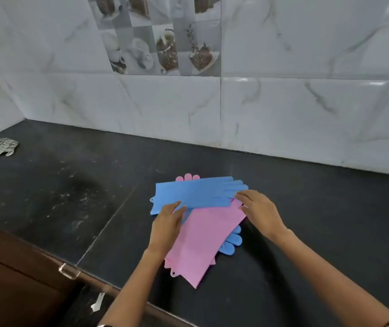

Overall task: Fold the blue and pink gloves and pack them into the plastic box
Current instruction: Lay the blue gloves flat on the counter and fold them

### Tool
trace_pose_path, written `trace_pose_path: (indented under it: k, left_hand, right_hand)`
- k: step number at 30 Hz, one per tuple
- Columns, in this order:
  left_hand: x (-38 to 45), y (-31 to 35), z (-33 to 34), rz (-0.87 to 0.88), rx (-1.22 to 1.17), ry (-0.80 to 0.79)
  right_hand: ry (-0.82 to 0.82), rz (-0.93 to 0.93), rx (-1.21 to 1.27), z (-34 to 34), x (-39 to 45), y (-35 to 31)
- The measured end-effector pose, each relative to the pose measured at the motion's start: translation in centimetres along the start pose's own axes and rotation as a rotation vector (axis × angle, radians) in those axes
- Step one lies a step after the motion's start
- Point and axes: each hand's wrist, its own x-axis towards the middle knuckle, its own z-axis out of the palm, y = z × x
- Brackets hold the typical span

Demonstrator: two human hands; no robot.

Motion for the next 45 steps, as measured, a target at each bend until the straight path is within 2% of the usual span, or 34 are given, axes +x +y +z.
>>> trace_pose_path:
  k: [3,7,15,20,23,25,28,33,35,38,40,42,45]
  left_hand:
    - [1.8,-2.8,-0.1,0.03,0.014,-0.008]
    - [3.2,-4.7,0.5,0.095,0.0,-0.097]
    - [4.7,-5.0,0.6,0.125,-0.069,0.003]
    - [5.3,-2.0,-2.3,0.15,-0.118,0.144]
    - [5.0,1.4,-4.7,0.199,-0.182,0.138]
    - [4.2,4.2,-6.0,0.2,-0.28,0.084]
    - [2.5,8.6,-7.0,0.081,-0.526,-0.05]
    - [-1.4,14.8,-5.2,-0.187,-1.171,-0.523]
    - [-3.5,16.6,-3.2,-0.304,-1.249,-0.628]
    - [-6.4,18.2,0.7,-0.427,-1.181,-0.675]
    - [-7.9,18.4,3.0,-0.433,-0.984,-0.586]
    - [-8.8,18.0,4.3,-0.337,-0.749,-0.449]
    - [-9.7,17.2,4.8,-0.213,-0.51,-0.336]
  right_hand:
    - [-0.022,-0.009,-0.011,0.6,1.7,0.2]
    - [-0.015,-0.026,-0.09,0.9,2.4,0.5]
    - [-0.04,0.032,-0.056,0.5,4.6,0.8]
    - [0.121,0.055,0.021,-2.8,4.8,2.1]
    - [0.175,0.115,0.101,-5.8,3.8,4.2]
    - [0.169,0.165,0.198,-8.2,2.5,6.1]
    - [0.151,0.212,0.338,-12.1,0.3,8.5]
    - [0.091,0.331,0.455,-17.6,-1.4,11.7]
    - [-0.013,0.365,0.387,-17.9,-0.8,12.4]
    - [-0.297,0.363,0.188,-14.8,0.3,11.5]
    - [-0.382,0.362,0.116,-11.6,0.1,10.5]
    - [-0.34,0.37,0.151,-8.7,-0.8,9.6]
    - [-0.173,0.443,0.231,-6.3,-3.6,9.1]
